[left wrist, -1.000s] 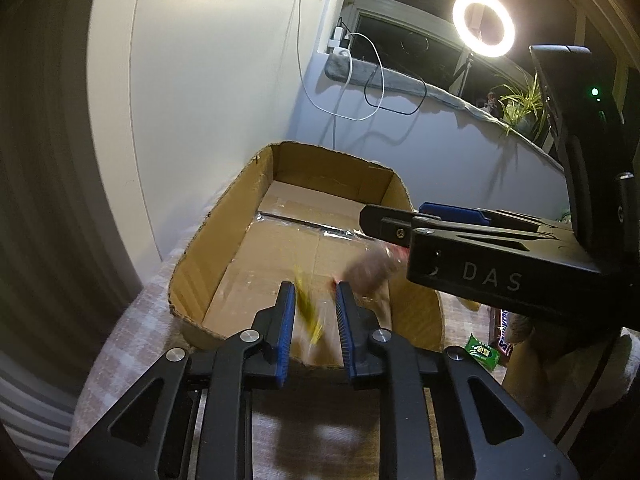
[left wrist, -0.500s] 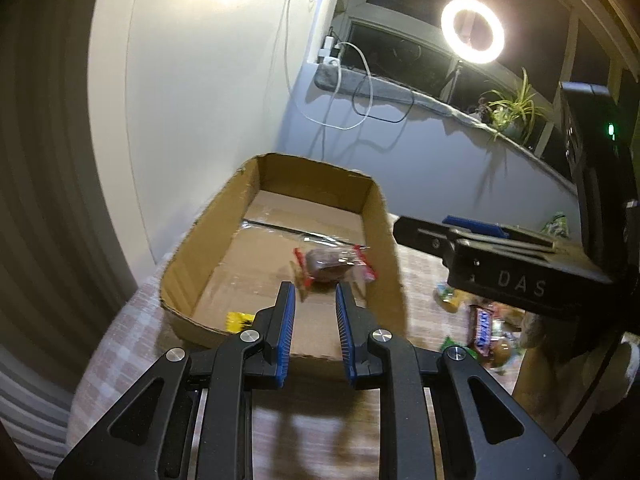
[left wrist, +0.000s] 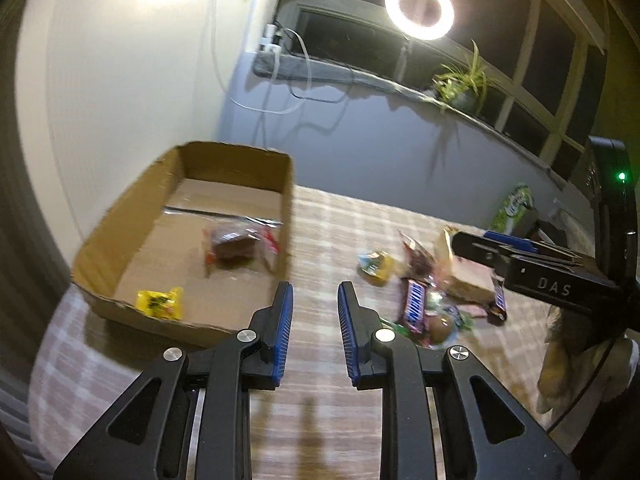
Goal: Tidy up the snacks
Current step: 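Grasp a Snickers bar with the left tool while the right tool grasps another Snickers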
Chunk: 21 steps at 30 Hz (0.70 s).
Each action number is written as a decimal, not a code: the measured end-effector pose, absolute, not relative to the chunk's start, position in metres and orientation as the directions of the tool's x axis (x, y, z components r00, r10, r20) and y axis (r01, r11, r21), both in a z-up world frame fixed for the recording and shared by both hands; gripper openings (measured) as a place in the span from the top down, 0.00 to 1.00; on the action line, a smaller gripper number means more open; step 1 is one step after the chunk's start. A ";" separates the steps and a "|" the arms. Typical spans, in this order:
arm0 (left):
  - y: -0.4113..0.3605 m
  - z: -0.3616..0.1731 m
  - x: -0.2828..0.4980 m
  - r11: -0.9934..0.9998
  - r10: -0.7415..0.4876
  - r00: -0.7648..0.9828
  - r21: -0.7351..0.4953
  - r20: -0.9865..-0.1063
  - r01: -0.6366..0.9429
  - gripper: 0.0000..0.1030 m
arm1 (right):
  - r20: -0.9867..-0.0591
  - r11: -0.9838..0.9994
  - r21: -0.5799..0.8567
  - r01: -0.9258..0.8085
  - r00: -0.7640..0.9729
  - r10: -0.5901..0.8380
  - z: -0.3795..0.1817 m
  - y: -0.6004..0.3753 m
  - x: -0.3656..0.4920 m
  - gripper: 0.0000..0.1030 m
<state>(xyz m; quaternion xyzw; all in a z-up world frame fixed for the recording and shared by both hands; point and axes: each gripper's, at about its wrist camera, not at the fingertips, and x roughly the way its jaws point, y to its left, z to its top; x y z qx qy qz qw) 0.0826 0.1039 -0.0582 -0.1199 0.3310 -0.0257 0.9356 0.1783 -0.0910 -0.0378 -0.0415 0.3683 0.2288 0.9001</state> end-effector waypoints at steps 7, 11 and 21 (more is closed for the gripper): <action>0.064 -0.074 0.092 0.967 -0.212 0.725 -0.246 -0.656 0.061 0.72 | -0.722 0.950 0.048 -0.308 0.646 0.246 -0.056 -0.164 0.175 0.36; 0.045 -0.082 0.106 0.964 -0.246 0.692 -0.247 -0.678 0.101 0.72 | -0.752 0.971 0.039 -0.236 0.633 0.184 -0.072 -0.198 0.178 0.36; 0.016 -0.101 0.144 0.955 -0.296 0.621 -0.247 -0.726 0.166 0.72 | -0.800 0.983 0.060 -0.171 0.581 0.150 -0.103 -0.232 0.191 0.36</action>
